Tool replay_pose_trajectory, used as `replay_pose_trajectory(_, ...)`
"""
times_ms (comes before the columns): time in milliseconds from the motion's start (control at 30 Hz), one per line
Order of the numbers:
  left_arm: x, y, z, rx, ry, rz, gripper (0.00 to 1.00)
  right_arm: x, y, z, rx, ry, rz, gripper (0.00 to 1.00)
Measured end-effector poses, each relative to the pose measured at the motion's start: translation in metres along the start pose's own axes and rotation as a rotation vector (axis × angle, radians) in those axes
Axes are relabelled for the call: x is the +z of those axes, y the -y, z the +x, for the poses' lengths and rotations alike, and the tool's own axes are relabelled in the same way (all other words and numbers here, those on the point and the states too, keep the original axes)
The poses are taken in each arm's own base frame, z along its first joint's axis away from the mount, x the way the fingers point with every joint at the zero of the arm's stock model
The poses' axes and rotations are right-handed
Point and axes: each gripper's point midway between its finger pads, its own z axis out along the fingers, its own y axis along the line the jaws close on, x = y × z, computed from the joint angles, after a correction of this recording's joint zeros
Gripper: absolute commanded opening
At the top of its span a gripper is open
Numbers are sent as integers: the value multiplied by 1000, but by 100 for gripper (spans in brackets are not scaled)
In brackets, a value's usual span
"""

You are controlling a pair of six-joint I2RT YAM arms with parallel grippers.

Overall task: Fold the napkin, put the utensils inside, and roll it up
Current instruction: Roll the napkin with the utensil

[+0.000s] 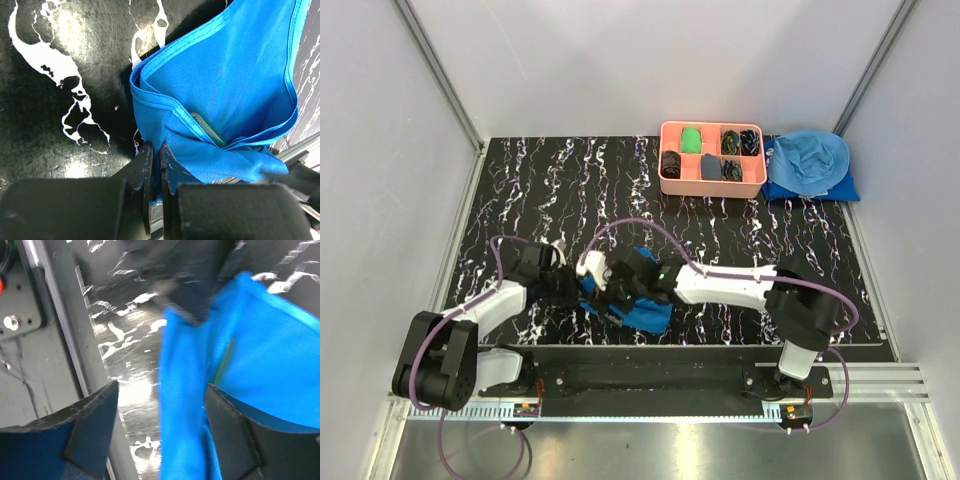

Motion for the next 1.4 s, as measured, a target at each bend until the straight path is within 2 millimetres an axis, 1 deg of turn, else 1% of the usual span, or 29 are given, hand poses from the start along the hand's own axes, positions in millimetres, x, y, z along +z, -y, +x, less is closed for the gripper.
replay_pose_trajectory(100,0,0,0,-1,-7,-5,0,7,-20,8,-108,-26,29,73)
replay_pose_trajectory(167,0,0,0,-2,-10,-7,0,11,-24,13,-155,-41,46,73)
replay_pose_trajectory(233,0,0,0,-3,-14,-10,0,15,-19,18,-179,-58,72,74)
replay_pose_trajectory(400,0,0,0,0,-15,-10,0,23,3,32,-219,-109,145,73)
replay_pose_trajectory(567,0,0,0,3,-15,-10,0,35,13,50,-240,-161,172,75)
replay_pose_trajectory(633,0,0,0,3,-17,-10,0,37,18,45,-252,-150,188,77)
replay_pose_trajectory(767,-1,0,0,6,-18,-9,0,39,22,43,-246,-143,192,77)
replay_pose_trajectory(933,-1,0,0,12,-18,-9,0,41,28,43,-215,-138,154,70)
replay_pose_trajectory(967,-1,0,0,12,-18,-9,0,41,27,43,-209,-139,138,67)
replay_pose_trajectory(1000,-1,0,0,13,-18,-9,0,42,27,44,-203,-142,125,60)
replay_pose_trajectory(1100,-1,1,-1,14,-16,-8,0,45,25,44,-190,-153,79,50)
replay_pose_trajectory(1133,-1,1,-2,15,-15,-8,1,45,25,44,-188,-155,72,48)
replay_pose_trajectory(1200,-2,3,-3,18,-10,-4,6,46,26,43,-176,-157,60,43)
replay_pose_trajectory(1233,-2,3,-4,18,-9,-3,14,46,26,43,-171,-158,54,42)
replay_pose_trajectory(1300,-2,5,-6,20,-3,0,23,45,27,43,-152,-159,37,41)
replay_pose_trajectory(1333,-3,5,-6,22,-1,0,29,45,28,43,-138,-158,27,41)
replay_pose_trajectory(1400,-4,6,-9,26,13,2,36,45,29,43,-105,-157,-1,41)
